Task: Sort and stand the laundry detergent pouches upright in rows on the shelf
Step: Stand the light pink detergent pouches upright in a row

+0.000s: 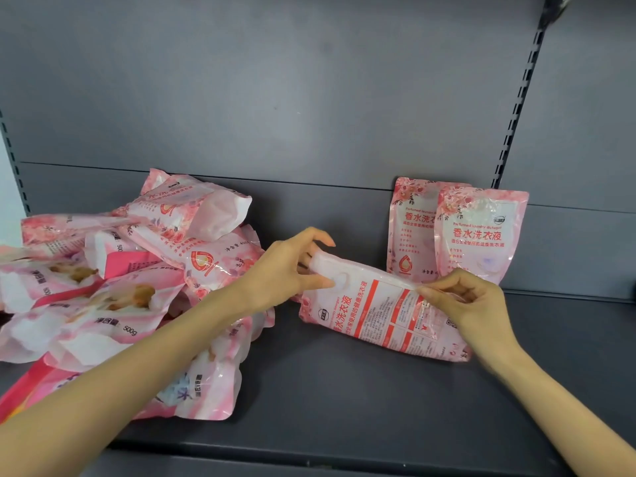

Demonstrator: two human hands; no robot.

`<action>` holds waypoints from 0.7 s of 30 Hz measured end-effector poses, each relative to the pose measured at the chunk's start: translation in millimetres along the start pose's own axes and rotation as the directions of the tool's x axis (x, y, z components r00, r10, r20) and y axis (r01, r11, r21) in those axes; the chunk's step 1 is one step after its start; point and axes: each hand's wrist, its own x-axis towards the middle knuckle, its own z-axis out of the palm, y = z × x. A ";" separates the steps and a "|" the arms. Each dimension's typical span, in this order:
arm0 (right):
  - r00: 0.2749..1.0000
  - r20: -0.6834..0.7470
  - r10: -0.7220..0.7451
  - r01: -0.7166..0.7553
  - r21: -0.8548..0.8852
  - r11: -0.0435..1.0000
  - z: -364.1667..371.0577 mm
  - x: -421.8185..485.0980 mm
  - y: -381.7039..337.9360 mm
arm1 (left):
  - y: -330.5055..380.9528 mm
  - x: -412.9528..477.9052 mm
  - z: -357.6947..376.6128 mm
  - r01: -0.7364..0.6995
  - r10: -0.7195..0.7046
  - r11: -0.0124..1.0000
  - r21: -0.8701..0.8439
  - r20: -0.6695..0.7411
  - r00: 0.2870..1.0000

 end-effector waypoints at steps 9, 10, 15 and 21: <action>1.000 -0.018 0.017 -0.016 0.046 0.999 -4.2 7.6 2.7 | -3.4 5.3 3.7 0.135 -0.156 0.973 -0.188 -0.100 0.983; 1.000 -0.015 0.015 -0.014 0.040 0.999 -4.8 7.5 2.6 | -1.9 5.8 3.9 0.130 -0.155 0.971 -0.203 -0.116 0.981; 1.000 -0.007 0.017 -0.017 0.015 1.000 -5.1 5.3 0.9 | 10.3 7.5 4.1 0.089 -0.145 0.956 -0.281 -0.184 0.972; 0.998 0.048 0.037 -0.038 0.032 0.999 -2.6 3.8 -3.9 | 33.5 18.2 -1.2 0.023 -0.113 0.939 -0.344 -0.244 0.963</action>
